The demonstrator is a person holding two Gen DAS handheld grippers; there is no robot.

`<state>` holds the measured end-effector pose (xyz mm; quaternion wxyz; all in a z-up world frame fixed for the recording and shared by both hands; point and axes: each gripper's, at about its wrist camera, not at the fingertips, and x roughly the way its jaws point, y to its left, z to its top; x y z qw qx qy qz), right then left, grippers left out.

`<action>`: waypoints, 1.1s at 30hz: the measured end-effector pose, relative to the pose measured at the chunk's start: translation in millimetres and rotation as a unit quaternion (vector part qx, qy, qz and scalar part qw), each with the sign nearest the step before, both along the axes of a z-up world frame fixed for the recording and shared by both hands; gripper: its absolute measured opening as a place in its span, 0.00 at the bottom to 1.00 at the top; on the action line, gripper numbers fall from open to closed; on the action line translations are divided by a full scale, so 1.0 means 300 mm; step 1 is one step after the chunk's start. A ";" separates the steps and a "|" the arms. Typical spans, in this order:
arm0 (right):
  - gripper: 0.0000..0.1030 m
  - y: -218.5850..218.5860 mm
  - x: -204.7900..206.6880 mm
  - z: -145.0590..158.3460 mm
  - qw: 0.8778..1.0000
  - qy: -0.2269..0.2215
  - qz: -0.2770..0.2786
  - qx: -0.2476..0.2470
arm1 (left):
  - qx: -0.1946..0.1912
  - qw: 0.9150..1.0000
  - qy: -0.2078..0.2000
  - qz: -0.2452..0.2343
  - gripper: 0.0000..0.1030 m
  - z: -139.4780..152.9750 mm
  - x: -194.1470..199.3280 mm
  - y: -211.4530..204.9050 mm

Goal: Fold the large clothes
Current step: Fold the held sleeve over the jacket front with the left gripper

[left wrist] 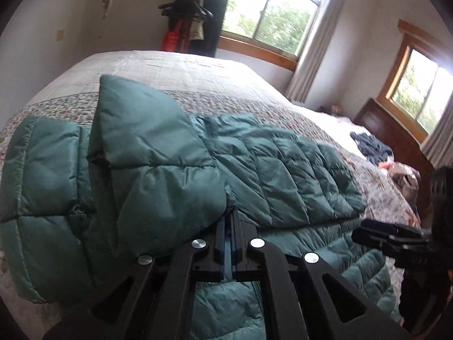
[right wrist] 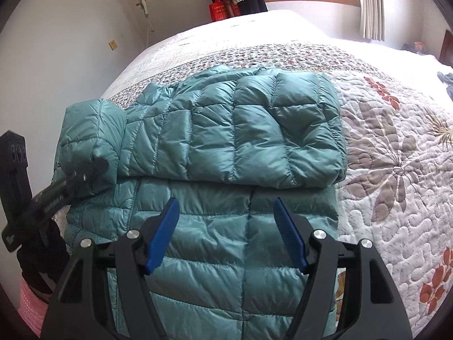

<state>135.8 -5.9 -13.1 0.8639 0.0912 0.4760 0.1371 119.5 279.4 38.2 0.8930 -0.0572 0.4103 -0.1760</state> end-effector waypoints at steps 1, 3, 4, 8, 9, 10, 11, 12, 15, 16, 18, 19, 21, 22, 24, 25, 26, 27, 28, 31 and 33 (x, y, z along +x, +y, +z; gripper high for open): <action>0.66 -0.001 0.001 -0.002 1.000 0.001 -0.001 -0.001 | 0.002 1.000 0.002 -0.020 0.05 0.000 -0.017 -0.007; 0.66 -0.001 0.005 -0.008 1.000 0.003 -0.003 -0.002 | -0.006 0.999 0.006 -0.042 0.16 0.011 -0.052 0.012; 0.66 0.000 0.006 -0.010 1.000 0.003 -0.003 -0.003 | -0.026 0.998 0.010 -0.057 0.20 0.022 -0.080 0.035; 0.66 0.008 0.009 -0.014 1.000 0.005 -0.001 -0.005 | -0.093 0.993 0.019 -0.073 0.42 0.065 -0.171 0.163; 0.66 0.014 0.008 -0.012 1.000 0.005 0.000 -0.005 | -0.103 0.992 0.015 -0.071 0.45 0.074 -0.194 0.194; 0.66 0.023 0.006 -0.008 1.000 0.005 0.002 -0.006 | -0.110 0.992 0.005 -0.058 0.46 0.089 -0.223 0.240; 0.66 0.035 0.005 -0.003 1.000 0.006 0.006 -0.006 | -0.114 0.993 -0.003 -0.042 0.48 0.096 -0.239 0.276; 0.66 0.054 0.004 0.005 1.000 0.007 0.013 -0.004 | -0.117 0.993 -0.009 -0.026 0.50 0.103 -0.248 0.306; 0.72 0.136 0.011 0.032 0.999 0.019 0.047 0.016 | -0.104 0.993 -0.019 0.048 0.51 0.113 -0.234 0.403; 0.73 0.171 0.019 0.042 0.998 0.028 0.059 0.027 | -0.098 0.992 -0.015 0.076 0.51 0.107 -0.219 0.435; 0.77 0.244 0.043 0.065 0.994 0.041 0.092 0.047 | -0.100 0.990 -0.009 0.103 0.51 0.097 -0.193 0.473; 0.82 0.285 0.056 0.079 0.992 0.042 0.108 0.055 | -0.101 0.988 -0.004 0.115 0.51 0.090 -0.180 0.487; 0.87 0.360 0.091 0.103 0.991 0.038 0.122 0.051 | -0.109 0.986 -0.001 0.125 0.51 0.086 -0.170 0.507; 0.87 0.391 0.109 0.109 0.990 0.036 0.125 0.047 | -0.116 0.985 0.002 0.125 0.51 0.085 -0.169 0.517; 0.88 0.450 0.149 0.110 0.988 0.039 0.139 0.052 | -0.123 0.985 0.002 0.124 0.51 0.087 -0.167 0.520; 0.88 0.486 0.175 0.100 0.986 0.047 0.148 0.054 | -0.122 0.985 0.002 0.123 0.51 0.086 -0.168 0.528; 0.88 0.517 0.200 0.082 0.986 0.057 0.149 0.045 | -0.121 0.985 0.001 0.123 0.51 0.087 -0.164 0.527; 0.88 0.540 0.221 0.064 0.987 0.065 0.146 0.034 | -0.122 0.985 0.001 0.122 0.51 0.090 -0.161 0.524; 0.88 0.566 0.242 0.038 0.986 0.077 0.145 0.025 | -0.123 0.985 0.001 0.121 0.51 0.088 -0.153 0.523; 0.40 0.598 0.284 -0.030 0.980 0.115 0.160 0.039 | -0.124 0.985 -0.003 0.123 0.51 0.105 -0.147 0.521; 0.19 0.571 0.296 -0.037 0.977 0.126 0.154 0.070 | -0.122 0.985 -0.007 0.123 0.51 0.118 -0.142 0.520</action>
